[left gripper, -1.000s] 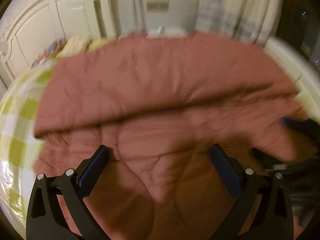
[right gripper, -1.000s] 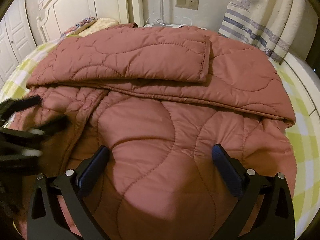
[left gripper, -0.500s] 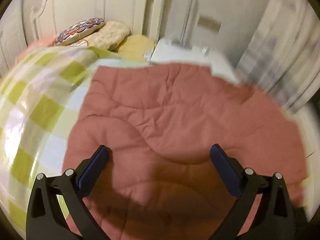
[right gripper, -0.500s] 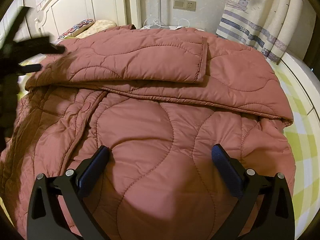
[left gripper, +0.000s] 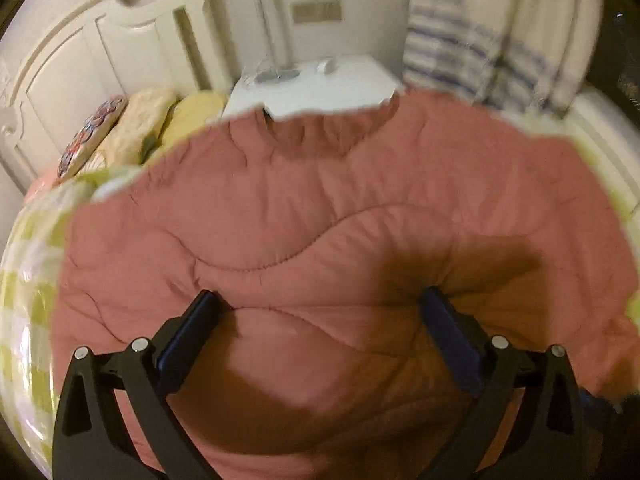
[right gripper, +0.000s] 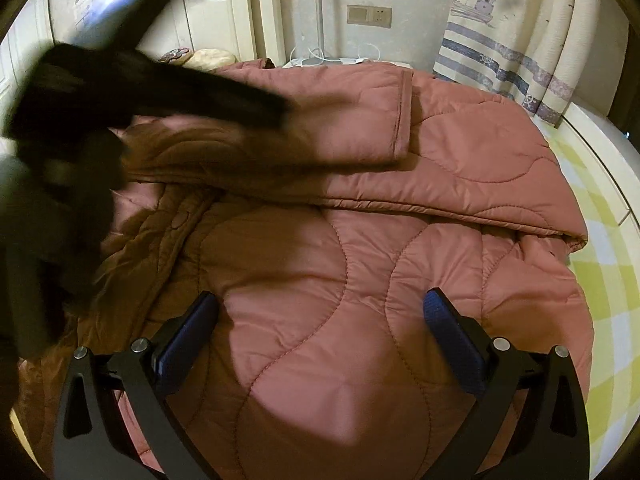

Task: Fold large clothes

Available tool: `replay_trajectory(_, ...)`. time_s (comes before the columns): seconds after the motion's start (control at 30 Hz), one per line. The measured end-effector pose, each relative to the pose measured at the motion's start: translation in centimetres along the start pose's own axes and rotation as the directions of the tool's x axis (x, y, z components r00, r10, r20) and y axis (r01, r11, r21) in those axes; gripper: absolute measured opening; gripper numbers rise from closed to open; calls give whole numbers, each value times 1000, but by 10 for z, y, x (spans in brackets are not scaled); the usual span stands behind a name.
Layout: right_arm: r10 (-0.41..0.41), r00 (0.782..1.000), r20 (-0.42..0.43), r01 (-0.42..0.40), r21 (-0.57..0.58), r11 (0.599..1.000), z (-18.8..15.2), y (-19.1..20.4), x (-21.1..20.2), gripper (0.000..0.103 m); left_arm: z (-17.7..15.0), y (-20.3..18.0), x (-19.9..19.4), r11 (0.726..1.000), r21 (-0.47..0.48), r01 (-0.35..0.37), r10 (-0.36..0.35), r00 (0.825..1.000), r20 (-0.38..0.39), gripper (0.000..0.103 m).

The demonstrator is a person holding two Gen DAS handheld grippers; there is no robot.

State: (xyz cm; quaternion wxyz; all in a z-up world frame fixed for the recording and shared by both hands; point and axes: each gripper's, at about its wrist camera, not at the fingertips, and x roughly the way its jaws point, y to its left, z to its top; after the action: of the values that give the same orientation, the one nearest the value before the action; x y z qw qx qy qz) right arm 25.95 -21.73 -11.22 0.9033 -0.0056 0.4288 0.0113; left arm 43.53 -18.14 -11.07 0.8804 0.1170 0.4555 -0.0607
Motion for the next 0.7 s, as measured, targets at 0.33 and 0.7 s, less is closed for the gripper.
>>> replay_trajectory(0.33, 7, 1000, -1, -7, 0, 1000, 2, 1, 2, 98, 45, -76, -40, 990, 138, 33, -53, 988, 142, 101)
replay_trajectory(0.7, 24, 1000, 4, -24, -13, 1000, -2, 4, -1, 98, 5, -20, -67, 975, 25, 222, -222, 952, 211, 101)
